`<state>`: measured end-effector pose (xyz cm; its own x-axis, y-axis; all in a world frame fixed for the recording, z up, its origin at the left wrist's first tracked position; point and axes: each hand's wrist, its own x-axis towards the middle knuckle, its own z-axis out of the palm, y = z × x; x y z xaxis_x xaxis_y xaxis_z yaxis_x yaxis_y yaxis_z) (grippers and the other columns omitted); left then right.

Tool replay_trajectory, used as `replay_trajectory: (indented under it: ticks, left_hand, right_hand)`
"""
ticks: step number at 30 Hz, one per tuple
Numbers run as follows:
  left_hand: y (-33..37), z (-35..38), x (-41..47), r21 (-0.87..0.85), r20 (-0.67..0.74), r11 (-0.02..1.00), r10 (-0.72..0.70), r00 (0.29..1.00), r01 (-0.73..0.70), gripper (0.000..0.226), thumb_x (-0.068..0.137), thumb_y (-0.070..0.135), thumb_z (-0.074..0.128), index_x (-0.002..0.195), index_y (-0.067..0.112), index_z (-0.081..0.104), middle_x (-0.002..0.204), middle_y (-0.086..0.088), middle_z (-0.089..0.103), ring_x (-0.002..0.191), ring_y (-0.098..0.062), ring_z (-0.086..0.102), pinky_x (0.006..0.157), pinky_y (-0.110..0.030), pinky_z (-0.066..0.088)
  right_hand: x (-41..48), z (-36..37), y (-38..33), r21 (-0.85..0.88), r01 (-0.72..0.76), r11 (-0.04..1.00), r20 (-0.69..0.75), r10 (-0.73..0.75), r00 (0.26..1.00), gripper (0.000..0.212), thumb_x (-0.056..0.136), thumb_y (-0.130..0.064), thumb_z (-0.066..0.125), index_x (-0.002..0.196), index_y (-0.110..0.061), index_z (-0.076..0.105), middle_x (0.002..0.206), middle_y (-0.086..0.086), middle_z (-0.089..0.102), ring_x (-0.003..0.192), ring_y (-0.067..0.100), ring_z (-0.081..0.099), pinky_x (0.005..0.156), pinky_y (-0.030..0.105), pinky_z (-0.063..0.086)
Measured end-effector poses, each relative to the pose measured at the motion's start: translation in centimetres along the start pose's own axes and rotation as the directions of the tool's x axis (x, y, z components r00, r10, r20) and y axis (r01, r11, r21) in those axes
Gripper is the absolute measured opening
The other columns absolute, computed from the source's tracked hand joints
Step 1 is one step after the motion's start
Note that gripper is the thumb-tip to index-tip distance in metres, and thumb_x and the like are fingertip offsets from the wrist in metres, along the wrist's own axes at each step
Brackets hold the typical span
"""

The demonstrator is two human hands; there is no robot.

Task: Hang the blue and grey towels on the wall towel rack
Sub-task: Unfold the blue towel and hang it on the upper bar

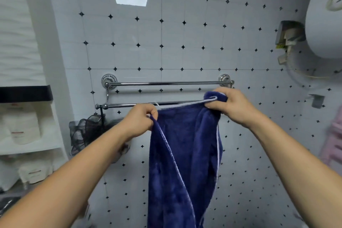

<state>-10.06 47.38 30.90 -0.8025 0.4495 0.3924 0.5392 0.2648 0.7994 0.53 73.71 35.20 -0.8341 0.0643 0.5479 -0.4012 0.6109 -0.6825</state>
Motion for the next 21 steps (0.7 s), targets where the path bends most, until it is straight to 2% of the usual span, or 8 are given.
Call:
replay_trajectory:
  ticks: [4,6,8,11,14,16,18,21]
  left_hand:
    - [1.2,2.2,0.2,-0.21,-0.079,0.978,-0.036,0.996,0.019,0.05,0.067,-0.024,0.039,0.05,0.02,0.056,0.05,0.005,0.058,0.042,-0.008,0.048,0.038,-0.014,0.037]
    - [1.9,3.5,0.3,-0.244,-0.059,0.97,-0.008,0.998,-0.007,0.051,0.065,-0.022,0.04,0.047,0.022,0.059,0.05,0.009,0.061,0.044,-0.007,0.053,0.042,-0.016,0.041]
    - [2.0,4.1,0.3,-0.239,-0.071,0.971,0.001,0.998,-0.018,0.049,0.064,-0.02,0.038,0.051,0.022,0.061,0.061,0.004,0.067,0.054,-0.012,0.06,0.047,-0.019,0.047]
    - [0.9,3.9,0.0,-0.265,-0.159,0.963,-0.101,0.982,0.056,0.033,0.079,-0.01,0.049,0.074,0.02,0.06,0.074,-0.004,0.063,0.062,-0.016,0.056,0.053,-0.022,0.047]
    - [0.0,4.0,-1.0,-0.342,-0.242,0.934,-0.191,0.951,0.101,0.016,0.089,0.009,0.059,0.09,0.024,0.053,0.083,-0.002,0.058,0.069,-0.015,0.053,0.062,-0.024,0.044]
    - [-1.2,4.5,-3.2,-0.273,-0.372,0.962,-0.104,0.922,-0.001,0.02,0.085,0.033,0.067,0.097,0.032,0.05,0.093,0.004,0.058,0.077,-0.011,0.057,0.068,-0.021,0.044]
    - [-3.3,5.2,-6.5,-0.021,-0.374,0.999,0.037,0.927,-0.049,0.05,0.072,0.053,0.071,0.11,0.04,0.043,0.11,0.015,0.052,0.093,-0.005,0.058,0.076,-0.02,0.045]
    - [-7.9,6.7,-10.0,0.377,-0.26,0.925,0.05,0.964,0.054,0.069,0.069,0.047,0.07,0.124,0.033,0.031,0.116,0.014,0.038,0.1,-0.015,0.056,0.077,-0.03,0.044]
  right_hand:
    - [-0.7,3.8,0.6,0.015,-0.007,1.0,0.254,0.002,0.967,0.072,0.077,-0.014,0.08,0.137,-0.036,0.049,0.11,-0.013,0.063,0.09,-0.011,0.057,0.078,0.009,0.045]
    - [-0.8,6.6,0.2,-0.014,0.006,1.0,0.364,0.0,0.931,0.088,0.076,-0.007,0.078,0.147,-0.034,0.035,0.111,-0.019,0.058,0.092,-0.013,0.054,0.083,0.009,0.043]
    - [-0.7,8.6,0.8,0.023,0.012,1.0,0.329,-0.019,0.944,0.065,0.077,0.002,0.071,0.132,-0.027,0.052,0.108,-0.015,0.062,0.092,-0.003,0.057,0.086,0.016,0.045]
    - [-0.8,10.4,1.4,0.052,-0.079,0.995,0.12,0.072,0.99,0.003,0.083,-0.011,0.068,0.084,-0.009,0.067,0.076,0.0,0.061,0.071,0.011,0.051,0.069,0.032,0.041]
    - [-0.8,12.0,1.6,0.074,-0.161,0.984,0.055,0.157,0.986,0.022,0.082,-0.022,0.069,0.068,-0.007,0.059,0.065,-0.002,0.052,0.063,0.012,0.043,0.06,0.03,0.035]
    - [-0.6,12.4,1.3,0.189,-0.227,0.955,0.017,0.228,0.973,0.019,0.079,-0.024,0.071,0.065,-0.016,0.062,0.064,-0.004,0.058,0.061,0.012,0.05,0.058,0.029,0.039]
    - [-0.3,12.1,1.0,0.338,-0.262,0.904,-0.009,0.281,0.96,0.018,0.077,-0.022,0.071,0.061,-0.019,0.063,0.059,-0.006,0.058,0.056,0.013,0.051,0.055,0.026,0.037]
    - [0.1,11.7,0.1,0.457,-0.243,0.856,0.011,0.268,0.963,0.017,0.084,-0.015,0.069,0.068,-0.017,0.066,0.053,-0.011,0.059,0.045,0.007,0.051,0.045,0.017,0.039]
